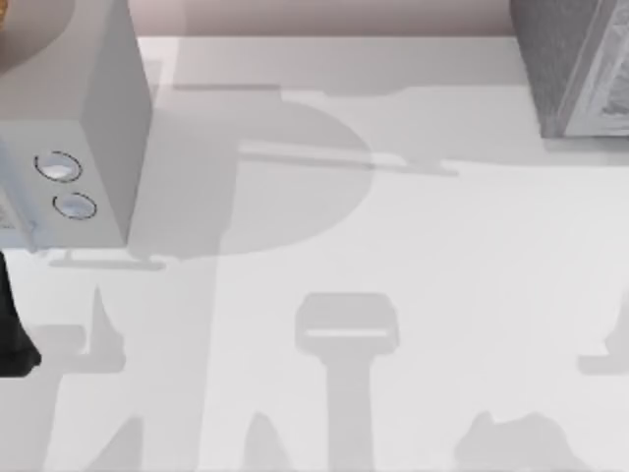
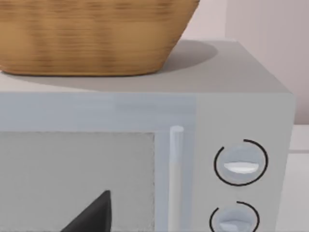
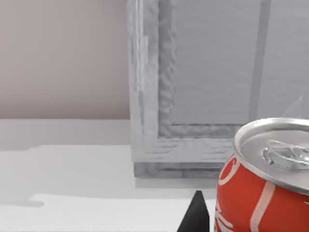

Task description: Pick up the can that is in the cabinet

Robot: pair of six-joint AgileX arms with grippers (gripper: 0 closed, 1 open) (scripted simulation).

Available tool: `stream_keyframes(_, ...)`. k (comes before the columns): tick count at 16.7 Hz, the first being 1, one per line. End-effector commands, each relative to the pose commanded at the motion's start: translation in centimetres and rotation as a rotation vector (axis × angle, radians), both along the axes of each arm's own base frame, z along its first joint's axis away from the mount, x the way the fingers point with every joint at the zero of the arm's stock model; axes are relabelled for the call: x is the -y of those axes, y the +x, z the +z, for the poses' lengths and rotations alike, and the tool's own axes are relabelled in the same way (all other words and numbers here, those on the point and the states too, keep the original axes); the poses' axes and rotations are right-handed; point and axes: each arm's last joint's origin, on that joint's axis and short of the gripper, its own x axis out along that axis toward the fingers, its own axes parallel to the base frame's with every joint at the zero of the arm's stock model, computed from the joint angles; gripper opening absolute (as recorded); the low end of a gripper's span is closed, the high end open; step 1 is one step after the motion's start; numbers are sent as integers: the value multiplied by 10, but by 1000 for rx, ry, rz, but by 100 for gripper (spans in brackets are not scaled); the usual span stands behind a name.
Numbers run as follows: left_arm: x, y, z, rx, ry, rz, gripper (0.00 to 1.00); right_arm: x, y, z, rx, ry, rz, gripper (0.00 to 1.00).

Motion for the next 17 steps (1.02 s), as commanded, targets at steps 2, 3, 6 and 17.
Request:
stream_keyframes(2,0,0,0,0,0,0,100,0,0,-1,-9,2,2,0)
stream_keyframes(3,0,0,0,0,0,0,100,0,1,0,-6,1,6,0)
stream_keyframes(6,0,0,0,0,0,0,100,3,6,10,16,-6,45,0)
stream_keyframes(17,0,0,0,0,0,0,100,72,73,16,1,-55,393,0)
